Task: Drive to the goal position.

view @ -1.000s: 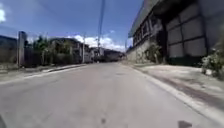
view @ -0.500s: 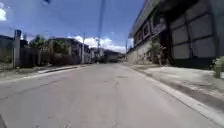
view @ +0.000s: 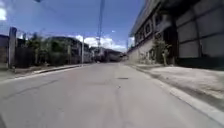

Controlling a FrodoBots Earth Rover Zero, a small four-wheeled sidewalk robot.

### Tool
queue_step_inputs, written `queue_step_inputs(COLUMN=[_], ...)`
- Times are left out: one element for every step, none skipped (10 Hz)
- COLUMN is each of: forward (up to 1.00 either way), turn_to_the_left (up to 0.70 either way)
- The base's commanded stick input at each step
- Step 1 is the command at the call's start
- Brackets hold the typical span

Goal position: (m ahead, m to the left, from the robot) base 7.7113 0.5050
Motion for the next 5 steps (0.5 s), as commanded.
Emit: queue_step_inputs(forward=[1.00, 1.00, 1.00, 1.00, 1.00], turn_to_the_left=[0.00, 0.00, 0.00, 0.00, 0.00])
